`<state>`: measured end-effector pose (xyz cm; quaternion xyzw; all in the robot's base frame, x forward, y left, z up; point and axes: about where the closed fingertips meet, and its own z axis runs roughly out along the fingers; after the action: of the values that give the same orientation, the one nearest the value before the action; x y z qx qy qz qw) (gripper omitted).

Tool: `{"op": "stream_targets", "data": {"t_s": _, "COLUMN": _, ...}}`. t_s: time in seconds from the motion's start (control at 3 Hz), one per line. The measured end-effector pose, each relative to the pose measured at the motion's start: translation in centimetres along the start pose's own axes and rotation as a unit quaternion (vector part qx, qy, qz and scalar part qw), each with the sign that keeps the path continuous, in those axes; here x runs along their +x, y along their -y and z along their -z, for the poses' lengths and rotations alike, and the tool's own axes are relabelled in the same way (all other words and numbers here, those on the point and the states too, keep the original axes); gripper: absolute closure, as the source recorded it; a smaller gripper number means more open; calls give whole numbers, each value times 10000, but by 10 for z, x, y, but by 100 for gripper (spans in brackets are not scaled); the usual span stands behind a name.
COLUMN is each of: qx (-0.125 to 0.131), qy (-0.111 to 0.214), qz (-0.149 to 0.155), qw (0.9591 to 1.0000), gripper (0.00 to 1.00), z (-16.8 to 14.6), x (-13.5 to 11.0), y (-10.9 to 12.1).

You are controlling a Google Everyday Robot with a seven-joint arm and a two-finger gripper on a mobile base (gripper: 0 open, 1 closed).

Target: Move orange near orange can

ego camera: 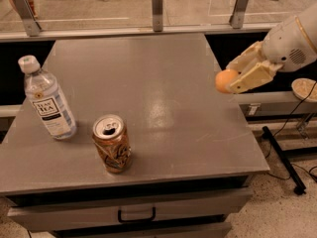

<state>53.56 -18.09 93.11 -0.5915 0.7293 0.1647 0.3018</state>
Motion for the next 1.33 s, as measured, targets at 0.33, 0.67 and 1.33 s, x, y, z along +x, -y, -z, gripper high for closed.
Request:
{"op": "stream_targets", "data": {"t_s": 0.33, "qx": -718, "qy": 542, "qz": 366, "qw": 9953, "gripper": 100, "z": -17, "x": -4, "y": -59}}
{"op": "stream_targets", "data": {"t_s": 0.67, "qx": -1332, "qy": 1101, "qz": 527, "qw": 9835, "gripper": 100, "z": -34, "x": -17, "y": -110}}
{"op": "stream_targets", "data": {"t_s": 1.33, "qx": -1419, "qy": 1188, "qz": 666, "qw": 9805, "gripper": 100, "z": -60, "x": -31, "y": -150}}
